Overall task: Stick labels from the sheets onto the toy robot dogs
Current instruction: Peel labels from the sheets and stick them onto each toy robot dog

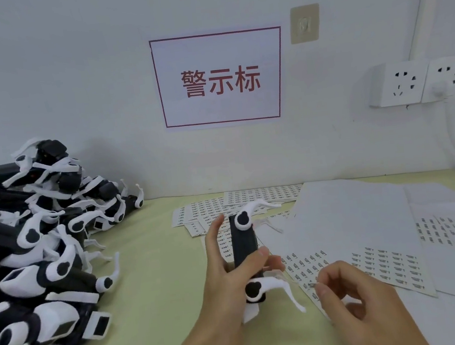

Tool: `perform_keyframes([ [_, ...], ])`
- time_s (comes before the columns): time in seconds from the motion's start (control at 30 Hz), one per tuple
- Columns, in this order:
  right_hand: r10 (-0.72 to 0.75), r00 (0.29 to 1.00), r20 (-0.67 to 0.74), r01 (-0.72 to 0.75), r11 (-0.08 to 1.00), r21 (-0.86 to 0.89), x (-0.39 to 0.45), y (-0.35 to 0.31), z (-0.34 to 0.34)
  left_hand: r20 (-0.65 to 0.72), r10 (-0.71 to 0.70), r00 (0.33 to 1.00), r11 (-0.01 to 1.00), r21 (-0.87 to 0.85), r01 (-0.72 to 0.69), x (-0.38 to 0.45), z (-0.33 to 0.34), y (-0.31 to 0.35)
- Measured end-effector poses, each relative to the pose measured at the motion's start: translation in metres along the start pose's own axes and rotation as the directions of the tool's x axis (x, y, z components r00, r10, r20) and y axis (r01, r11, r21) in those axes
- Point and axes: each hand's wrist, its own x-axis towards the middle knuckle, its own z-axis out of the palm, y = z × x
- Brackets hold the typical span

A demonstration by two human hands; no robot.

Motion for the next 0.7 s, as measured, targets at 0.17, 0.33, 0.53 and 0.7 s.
perform_keyframes([
  [0.17,-0.008,1.000,0.011,0.008,1.000,-0.002,0.000,0.001,0.000,0.068,0.019,0.997,1.000,-0.012,-0.018,0.005,-0.006,-0.003],
  [0.33,-0.010,1.000,0.010,0.010,1.000,-0.013,0.000,0.000,0.002,0.031,0.025,0.999,1.000,0.002,-0.025,0.005,-0.006,-0.007],
  [0.53,-0.012,1.000,0.026,0.012,0.999,-0.033,0.000,-0.006,0.001,0.040,0.049,0.998,0.999,0.012,-0.050,0.006,-0.006,-0.007],
  [0.7,-0.118,0.986,0.114,0.132,0.984,-0.118,0.013,-0.023,-0.008,0.033,0.066,0.997,0.998,0.011,-0.066,0.006,-0.007,-0.009],
])
